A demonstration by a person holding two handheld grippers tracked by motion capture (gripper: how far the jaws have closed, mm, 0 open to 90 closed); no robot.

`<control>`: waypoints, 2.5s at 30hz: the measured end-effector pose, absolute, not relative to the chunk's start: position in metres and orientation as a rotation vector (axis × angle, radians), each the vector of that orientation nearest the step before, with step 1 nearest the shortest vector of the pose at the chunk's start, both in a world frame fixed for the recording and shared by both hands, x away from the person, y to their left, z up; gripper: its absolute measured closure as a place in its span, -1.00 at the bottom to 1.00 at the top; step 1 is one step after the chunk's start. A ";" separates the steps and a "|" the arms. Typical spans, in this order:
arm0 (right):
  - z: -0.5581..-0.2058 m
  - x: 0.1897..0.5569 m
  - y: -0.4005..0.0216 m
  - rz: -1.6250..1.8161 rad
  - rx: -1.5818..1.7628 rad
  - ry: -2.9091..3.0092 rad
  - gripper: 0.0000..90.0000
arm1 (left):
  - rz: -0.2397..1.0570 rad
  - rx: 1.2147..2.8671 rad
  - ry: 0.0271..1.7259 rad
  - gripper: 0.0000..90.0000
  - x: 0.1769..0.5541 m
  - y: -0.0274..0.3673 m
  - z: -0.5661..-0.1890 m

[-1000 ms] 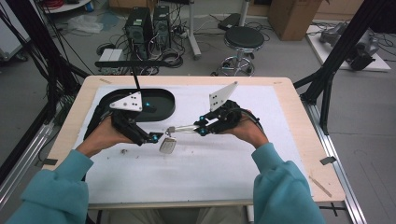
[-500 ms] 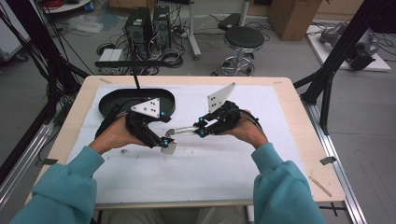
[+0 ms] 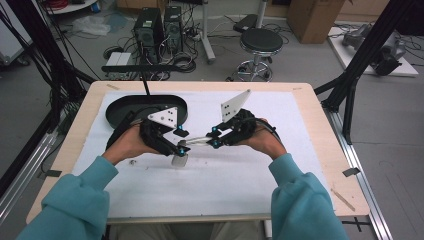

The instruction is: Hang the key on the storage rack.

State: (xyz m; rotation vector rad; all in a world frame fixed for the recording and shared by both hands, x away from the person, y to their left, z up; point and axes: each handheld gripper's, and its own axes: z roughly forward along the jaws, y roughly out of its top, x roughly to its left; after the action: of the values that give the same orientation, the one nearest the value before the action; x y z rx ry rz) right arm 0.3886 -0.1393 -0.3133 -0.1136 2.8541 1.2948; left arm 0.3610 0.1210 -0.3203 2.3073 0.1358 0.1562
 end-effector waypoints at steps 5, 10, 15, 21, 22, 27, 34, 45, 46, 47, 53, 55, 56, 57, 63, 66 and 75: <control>-0.314 0.388 -0.139 1.294 -0.111 2.856 0.65 | 0.147 2.321 0.138 0.23 0.362 0.121 -0.321; -0.314 0.388 -0.138 1.297 -0.117 2.859 0.65 | 0.156 2.322 0.136 0.32 0.361 0.123 -0.320; -0.314 0.388 -0.138 1.305 -0.127 2.861 0.65 | 0.155 2.321 0.127 0.47 0.360 0.122 -0.320; -0.313 0.389 -0.140 1.318 -0.115 2.852 0.65 | 0.195 2.330 0.088 0.63 0.357 0.120 -0.319; -0.313 0.389 -0.140 1.322 -0.114 2.847 0.65 | 0.190 2.328 0.091 0.64 0.357 0.120 -0.319; -0.311 0.389 -0.142 1.347 -0.146 2.828 0.64 | 0.191 2.322 0.096 0.65 0.355 0.121 -0.317; -0.309 0.386 -0.144 1.382 -0.119 2.698 -0.50 | 0.202 2.322 0.126 0.65 0.356 0.121 -0.319; -0.310 0.376 -0.184 1.508 0.211 2.427 -0.99 | 0.238 2.210 0.289 0.65 0.366 0.146 -0.311; -0.310 0.375 -0.189 1.512 0.226 2.412 -0.99 | 0.244 2.192 0.306 0.65 0.368 0.149 -0.310; -0.311 0.373 -0.195 1.519 0.252 2.394 -0.99 | 0.253 2.183 0.317 0.65 0.369 0.153 -0.309; -0.318 0.358 -0.232 1.580 0.370 2.259 -0.99 | 0.317 2.117 0.414 0.65 0.377 0.170 -0.305; -0.320 0.352 -0.242 1.576 0.396 2.220 -0.99 | 0.333 2.095 0.446 0.65 0.380 0.175 -0.304; -0.322 0.349 -0.246 1.570 0.410 2.204 -0.99 | 0.330 2.076 0.462 0.65 0.382 0.179 -0.304; -0.325 0.345 -0.251 1.573 0.431 2.189 -0.99 | 0.335 2.066 0.475 0.65 0.383 0.180 -0.303; -0.343 0.331 -0.269 1.584 0.501 2.101 -0.99 | 0.373 2.003 0.541 0.65 0.390 0.191 -0.302; -0.355 0.324 -0.277 1.581 0.543 2.060 -0.99 | 0.374 1.980 0.575 0.65 0.393 0.195 -0.303; -0.391 0.305 -0.298 1.637 0.656 1.871 -0.99 | 0.418 1.893 0.662 0.65 0.404 0.206 -0.303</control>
State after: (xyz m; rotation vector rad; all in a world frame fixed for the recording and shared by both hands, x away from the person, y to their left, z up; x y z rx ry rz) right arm 0.3048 -0.2975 -0.3905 0.6556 1.8710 1.6370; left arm 0.4039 0.2064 -0.3033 1.8931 0.6617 0.4179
